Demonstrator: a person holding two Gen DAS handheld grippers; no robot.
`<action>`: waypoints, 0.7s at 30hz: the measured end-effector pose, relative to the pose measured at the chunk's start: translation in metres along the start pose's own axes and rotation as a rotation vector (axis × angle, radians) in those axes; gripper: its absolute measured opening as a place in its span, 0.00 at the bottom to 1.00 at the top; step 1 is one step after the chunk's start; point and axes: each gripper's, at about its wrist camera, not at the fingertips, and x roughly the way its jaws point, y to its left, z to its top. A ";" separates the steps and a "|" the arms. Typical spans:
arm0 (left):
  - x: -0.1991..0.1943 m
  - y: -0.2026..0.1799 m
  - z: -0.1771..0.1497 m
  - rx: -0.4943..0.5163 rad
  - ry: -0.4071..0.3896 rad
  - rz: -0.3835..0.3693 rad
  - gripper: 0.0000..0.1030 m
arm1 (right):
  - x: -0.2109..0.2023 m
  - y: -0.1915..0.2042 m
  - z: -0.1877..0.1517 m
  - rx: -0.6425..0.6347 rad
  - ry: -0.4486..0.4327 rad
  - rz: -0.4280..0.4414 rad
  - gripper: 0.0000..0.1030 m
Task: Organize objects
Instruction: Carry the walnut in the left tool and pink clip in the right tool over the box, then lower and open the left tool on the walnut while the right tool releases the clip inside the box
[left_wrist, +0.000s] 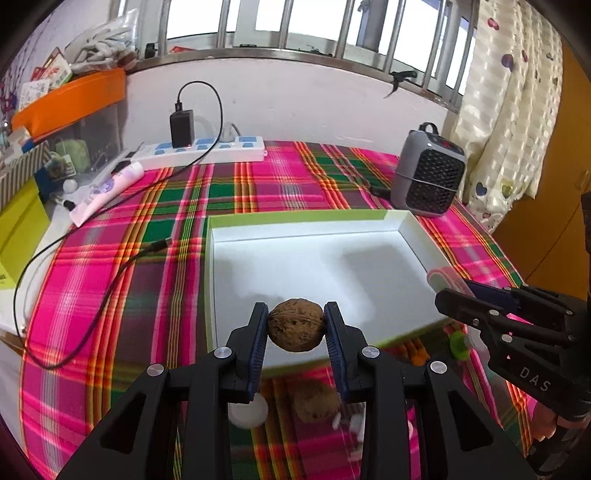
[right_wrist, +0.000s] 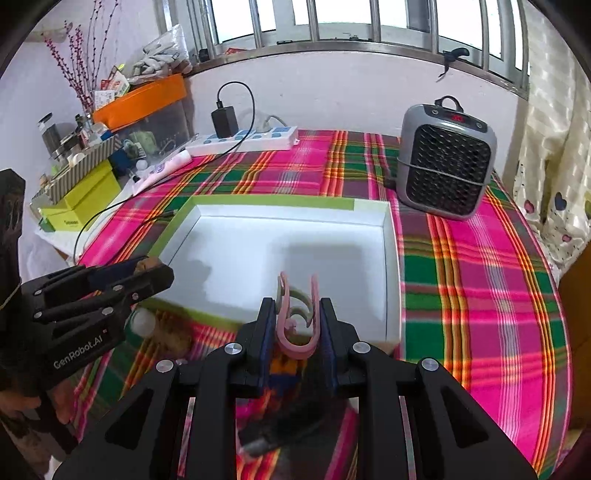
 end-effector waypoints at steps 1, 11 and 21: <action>0.004 0.001 0.003 -0.002 0.002 -0.005 0.28 | 0.002 -0.001 0.003 -0.002 0.001 0.000 0.23; 0.040 0.008 0.025 -0.012 0.053 0.006 0.28 | 0.037 -0.006 0.031 -0.002 0.050 -0.007 0.23; 0.065 0.014 0.037 -0.014 0.083 0.019 0.28 | 0.069 -0.007 0.048 0.009 0.098 -0.019 0.24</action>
